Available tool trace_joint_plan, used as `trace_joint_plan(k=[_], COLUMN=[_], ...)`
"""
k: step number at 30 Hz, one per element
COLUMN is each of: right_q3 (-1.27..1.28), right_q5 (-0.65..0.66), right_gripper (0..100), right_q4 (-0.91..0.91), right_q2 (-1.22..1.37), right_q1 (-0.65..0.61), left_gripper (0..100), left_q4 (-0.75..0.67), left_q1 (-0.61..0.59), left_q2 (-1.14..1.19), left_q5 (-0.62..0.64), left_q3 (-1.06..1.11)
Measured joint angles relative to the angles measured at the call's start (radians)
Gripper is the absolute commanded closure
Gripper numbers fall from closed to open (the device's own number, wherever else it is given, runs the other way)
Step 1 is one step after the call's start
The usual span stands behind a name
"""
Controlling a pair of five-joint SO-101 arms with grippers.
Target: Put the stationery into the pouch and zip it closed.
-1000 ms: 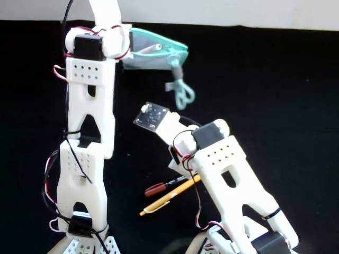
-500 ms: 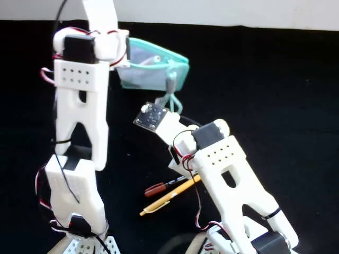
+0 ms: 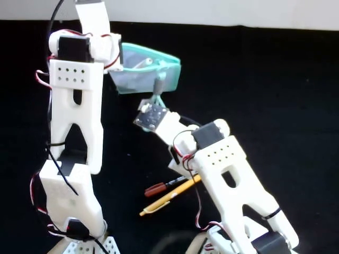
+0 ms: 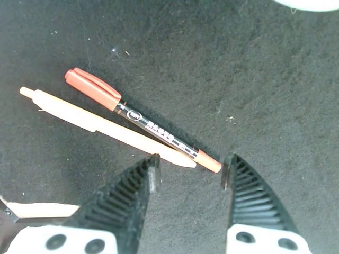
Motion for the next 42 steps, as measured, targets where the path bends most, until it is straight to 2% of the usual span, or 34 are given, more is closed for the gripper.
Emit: trace_joint_plan(k=[3, 9, 17, 29, 37, 39, 42], right_q3=[0.061, 0.295, 0.325, 0.226, 0.206, 0.199, 0.196], right_q5=[0.052, 0.133, 0.213, 0.224, 0.267, 0.267, 0.267], right_gripper=[79.7, 79.6, 79.6, 79.6, 80.1, 84.0, 99.8], right_q4=[-0.051, -0.304, -0.41, -0.419, -0.419, -0.42, -0.443], right_q2=[0.0, 0.005, 0.126, 0.278, 0.379, 0.393, 0.397], right_q1=[0.0, -0.04, -0.153, -0.33, -0.347, -0.347, -0.342], left_gripper=[99, 99, 99, 99, 99, 99, 99], left_q4=[0.0, 0.0, 0.0, 0.0, 0.0, 0.0, 0.0], left_q1=[0.005, 0.008, 0.008, 0.005, -0.017, -0.017, -0.017], left_q2=[0.0, 0.005, 0.005, 0.005, 0.005, 0.005, 0.005], left_q5=[0.0, 0.0, 0.0, 0.0, 0.0, 0.0, 0.0], left_q3=[0.0, 0.0, 0.0, 0.0, 0.0, 0.0, 0.0])
